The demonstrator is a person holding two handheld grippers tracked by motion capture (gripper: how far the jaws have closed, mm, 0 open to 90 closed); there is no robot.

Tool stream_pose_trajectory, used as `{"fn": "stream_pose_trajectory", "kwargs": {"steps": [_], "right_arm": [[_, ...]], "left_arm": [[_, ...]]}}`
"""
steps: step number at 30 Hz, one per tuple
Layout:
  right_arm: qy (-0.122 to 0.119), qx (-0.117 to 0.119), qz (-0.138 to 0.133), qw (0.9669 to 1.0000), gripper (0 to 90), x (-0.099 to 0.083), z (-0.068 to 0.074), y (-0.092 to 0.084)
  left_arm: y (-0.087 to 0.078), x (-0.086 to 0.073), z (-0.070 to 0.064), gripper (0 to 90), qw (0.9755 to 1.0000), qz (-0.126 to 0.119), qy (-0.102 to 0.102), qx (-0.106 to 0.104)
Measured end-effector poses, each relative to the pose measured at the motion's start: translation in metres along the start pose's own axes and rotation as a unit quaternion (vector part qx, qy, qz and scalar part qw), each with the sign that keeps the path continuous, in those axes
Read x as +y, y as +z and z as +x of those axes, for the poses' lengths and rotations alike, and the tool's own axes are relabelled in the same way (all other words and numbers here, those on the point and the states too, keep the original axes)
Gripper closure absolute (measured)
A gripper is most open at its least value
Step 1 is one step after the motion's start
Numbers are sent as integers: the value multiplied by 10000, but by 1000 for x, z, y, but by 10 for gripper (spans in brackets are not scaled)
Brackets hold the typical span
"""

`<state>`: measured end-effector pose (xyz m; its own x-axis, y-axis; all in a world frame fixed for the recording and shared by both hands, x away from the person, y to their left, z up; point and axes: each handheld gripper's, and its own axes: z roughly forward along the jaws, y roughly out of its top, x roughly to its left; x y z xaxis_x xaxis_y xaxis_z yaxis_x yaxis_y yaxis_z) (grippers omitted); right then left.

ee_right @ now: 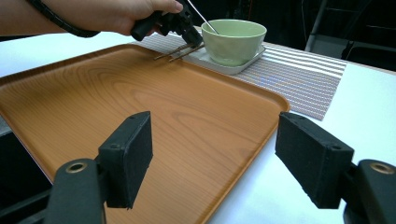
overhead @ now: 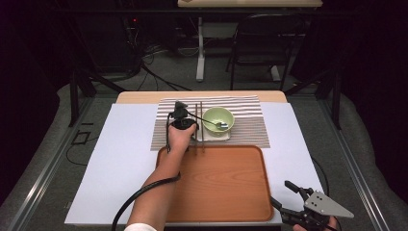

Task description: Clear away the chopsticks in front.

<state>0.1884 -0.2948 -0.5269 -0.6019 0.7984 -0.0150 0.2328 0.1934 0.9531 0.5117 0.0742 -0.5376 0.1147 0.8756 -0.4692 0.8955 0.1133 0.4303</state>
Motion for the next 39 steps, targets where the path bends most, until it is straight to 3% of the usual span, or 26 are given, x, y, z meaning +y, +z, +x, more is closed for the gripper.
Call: {"fn": "stream_pose_trajectory", "kwargs": {"steps": [19, 39], "right_arm": [[-24, 12, -10, 10000, 271, 0, 0, 0], [-20, 14, -1, 10000, 271, 0, 1, 0]], "left_arm": [[-3, -2, 1, 838, 9996, -108, -278, -18], [-34, -5, 16, 838, 9980, -427, -469, -27]]}}
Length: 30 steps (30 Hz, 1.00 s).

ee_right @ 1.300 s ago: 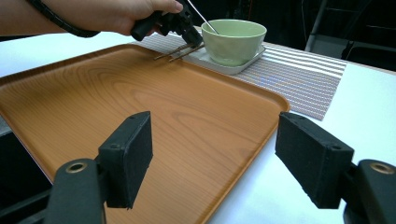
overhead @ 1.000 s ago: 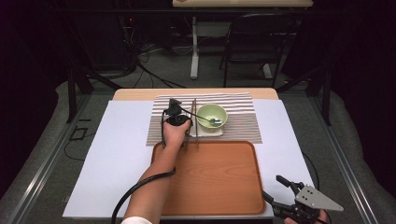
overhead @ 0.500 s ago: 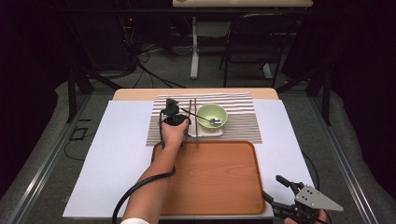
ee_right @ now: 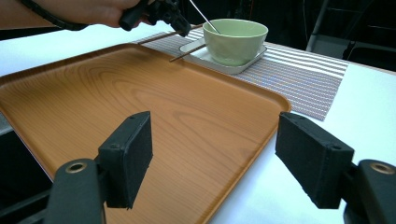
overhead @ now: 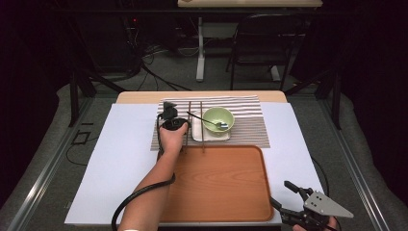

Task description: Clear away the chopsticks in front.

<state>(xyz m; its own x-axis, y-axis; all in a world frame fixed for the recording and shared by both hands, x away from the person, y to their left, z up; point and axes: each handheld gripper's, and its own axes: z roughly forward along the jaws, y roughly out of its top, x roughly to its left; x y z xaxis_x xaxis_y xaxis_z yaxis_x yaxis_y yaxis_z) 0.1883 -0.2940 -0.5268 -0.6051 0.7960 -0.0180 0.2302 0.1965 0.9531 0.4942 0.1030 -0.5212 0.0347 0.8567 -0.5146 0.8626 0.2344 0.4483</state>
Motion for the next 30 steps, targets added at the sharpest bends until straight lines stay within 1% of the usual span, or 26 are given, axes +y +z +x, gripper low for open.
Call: {"fn": "stream_pose_trajectory", "kwargs": {"steps": [1, 2, 3, 5, 6, 9, 10, 11, 12, 13, 15, 18, 19, 20, 22, 23, 24, 25, 26, 28, 29, 30], "right_arm": [[5, 6, 2, 10000, 271, 0, 0, 0], [5, 6, 2, 10000, 271, 0, 0, 0], [9, 8, 3, 10000, 270, 0, 0, 0], [12, 13, 2, 10000, 270, 0, 0, 0], [12, 13, 2, 10000, 270, 0, 0, 0], [-1, 22, -12, 10000, 269, 0, 0, 0], [-14, 21, -12, 10000, 269, 0, 0, 0], [-12, 21, -8, 10000, 269, 0, -1, 0], [-12, 21, -8, 10000, 269, 0, -1, 0], [-8, 22, -7, 10000, 269, 0, -1, 0], [-3, 28, -8, 10000, 269, 0, -1, 0], [-2, 35, 1, 10000, 269, 0, -1, 0], [3, 42, 6, 10000, 269, 0, -1, 0], [3, 42, 6, 10000, 269, 0, -1, 0], [4, 41, -7, 10000, 269, -1, -1, 0], [19, 37, -12, 10000, 268, -1, -1, 0], [19, 37, -12, 10000, 268, -1, -1, 0], [13, 34, -28, 10000, 268, -1, -2, -1], [13, 34, -28, 10000, 268, -1, -2, -1], [22, 44, -24, 10000, 268, -1, -2, -1], [17, 49, -24, 10000, 268, 0, -2, 0], [17, 49, -24, 10000, 268, 0, -2, 0]], "left_arm": [[-4, -1, 1, 838, 10000, -42, -18, -24], [-4, -1, 1, 838, 10000, -42, -18, -24], [-8, -1, 2, 838, 10000, -36, 9, -19], [-13, -3, 2, 838, 9999, -101, 10, -28], [-13, -3, 2, 838, 9999, -101, 10, -28], [-22, -7, 2, 839, 9999, -134, 100, 4], [-22, -7, 2, 838, 9999, -134, 100, 4], [-27, -11, 2, 838, 9998, -158, 109, -1], [-27, -11, 2, 838, 9998, -158, 109, -1], [-32, -15, 4, 838, 9998, -165, 128, 2], [-35, -17, 5, 838, 9998, -176, 137, 14], [-46, -24, 9, 839, 9997, -215, 85, -49], [-51, -26, 12, 838, 9997, -222, 113, -19], [-51, -26, 12, 839, 9997, -222, 113, -19], [-60, -31, 16, 839, 9996, -270, 106, -13], [-68, -35, 22, 839, 9994, -326, 23, -85], [-68, -35, 22, 839, 9994, -326, 23, -85], [-77, -40, 29, 839, 9993, -345, -53, -110], [-77, -40, 29, 839, 9993, -345, -53, -110], [-86, -47, 35, 839, 9991, -406, -72, -96], [-93, -54, 40, 839, 9989, -445, -72, -97], [-93, -54, 40, 839, 9989, -445, -72, -97]]}}
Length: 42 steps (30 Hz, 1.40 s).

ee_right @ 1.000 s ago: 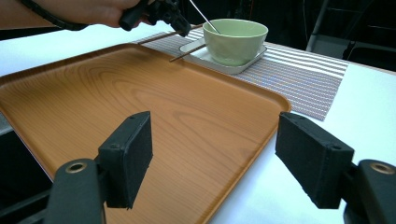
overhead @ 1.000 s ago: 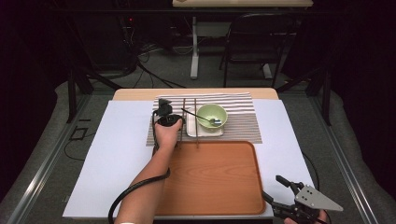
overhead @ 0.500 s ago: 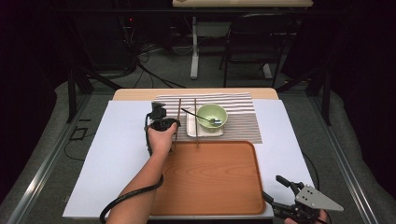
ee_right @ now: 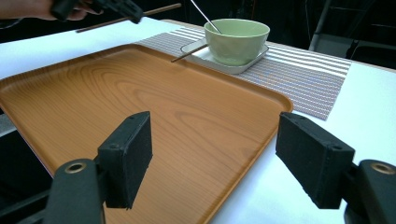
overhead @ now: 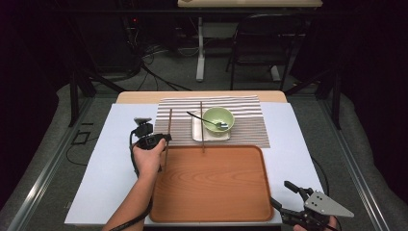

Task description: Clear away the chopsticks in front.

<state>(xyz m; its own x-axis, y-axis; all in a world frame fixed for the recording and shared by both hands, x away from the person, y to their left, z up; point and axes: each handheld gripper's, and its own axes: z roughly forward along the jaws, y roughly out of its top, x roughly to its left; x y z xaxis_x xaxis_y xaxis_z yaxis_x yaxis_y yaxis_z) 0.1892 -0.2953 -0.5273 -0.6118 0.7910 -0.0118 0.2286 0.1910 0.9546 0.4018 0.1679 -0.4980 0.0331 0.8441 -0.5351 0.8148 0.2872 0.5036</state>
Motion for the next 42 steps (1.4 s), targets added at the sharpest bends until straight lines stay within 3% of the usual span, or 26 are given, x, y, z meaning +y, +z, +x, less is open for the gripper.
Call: {"fn": "stream_pose_trajectory", "kwargs": {"steps": [9, 14, 17, 20, 27, 34, 42], "right_arm": [[9, -25, 11, 10000, 267, 0, 0, 0], [1, -11, 19, 10000, 267, 0, 1, 0], [-29, -14, 16, 10000, 268, 0, 2, 0], [-35, -22, 15, 10000, 267, 0, 2, 0], [-59, 2, 7, 10000, 268, 0, 2, 0], [-64, 1, 5, 10000, 268, 0, 2, 0], [-72, 2, -5, 10000, 268, 0, 2, 0]], "left_arm": [[-36, -25, 17, 839, 9998, -169, 73, 7], [-46, -35, 20, 839, 9997, -216, 94, -52], [-51, -49, 23, 838, 9996, -255, 98, -47], [-50, -57, 23, 838, 9997, -235, 112, -47], [-49, -81, 20, 839, 9992, -203, 313, 167], [-43, -96, 19, 839, 9991, -115, 306, 257], [-34, -107, 21, 838, 9983, -34, 307, 503]]}}
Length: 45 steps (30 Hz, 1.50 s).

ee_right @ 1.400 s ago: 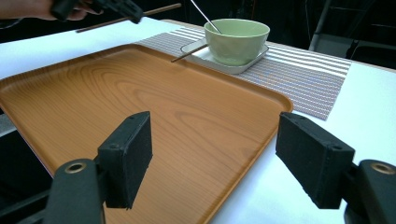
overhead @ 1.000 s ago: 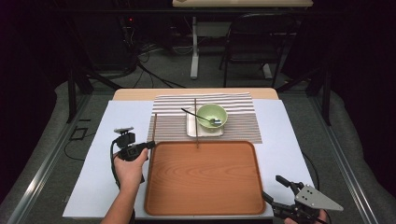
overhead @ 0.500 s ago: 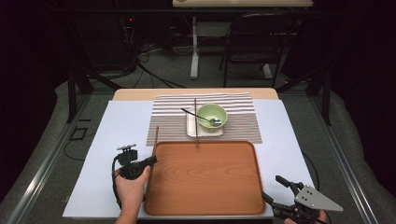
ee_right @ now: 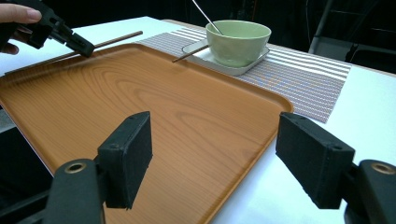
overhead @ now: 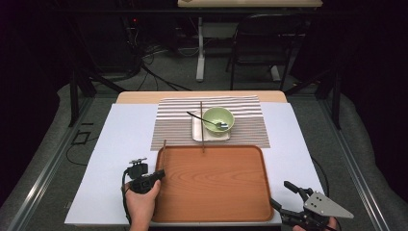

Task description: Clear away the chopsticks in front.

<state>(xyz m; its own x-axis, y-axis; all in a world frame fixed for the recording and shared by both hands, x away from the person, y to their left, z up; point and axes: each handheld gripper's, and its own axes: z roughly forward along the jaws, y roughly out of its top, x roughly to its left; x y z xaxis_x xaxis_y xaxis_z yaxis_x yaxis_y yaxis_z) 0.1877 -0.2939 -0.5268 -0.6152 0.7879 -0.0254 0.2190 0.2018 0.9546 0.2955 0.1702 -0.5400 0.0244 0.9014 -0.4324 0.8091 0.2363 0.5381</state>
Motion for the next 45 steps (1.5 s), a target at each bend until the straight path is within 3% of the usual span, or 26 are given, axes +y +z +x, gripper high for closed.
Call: {"fn": "stream_pose_trajectory", "kwargs": {"steps": [3, 17, 45], "right_arm": [[-8, 2, -4, 10000, 268, 0, 0, 0], [-8, 9, -4, 10000, 268, 0, 0, 0], [-34, 19, -4, 10000, 268, 0, 0, 0]], "left_arm": [[1, -4, -2, 838, 9998, 54, 108, 132], [1, -11, -4, 838, 9993, 104, 221, 267], [1, -17, -7, 818, 9987, 68, 247, 441]]}}
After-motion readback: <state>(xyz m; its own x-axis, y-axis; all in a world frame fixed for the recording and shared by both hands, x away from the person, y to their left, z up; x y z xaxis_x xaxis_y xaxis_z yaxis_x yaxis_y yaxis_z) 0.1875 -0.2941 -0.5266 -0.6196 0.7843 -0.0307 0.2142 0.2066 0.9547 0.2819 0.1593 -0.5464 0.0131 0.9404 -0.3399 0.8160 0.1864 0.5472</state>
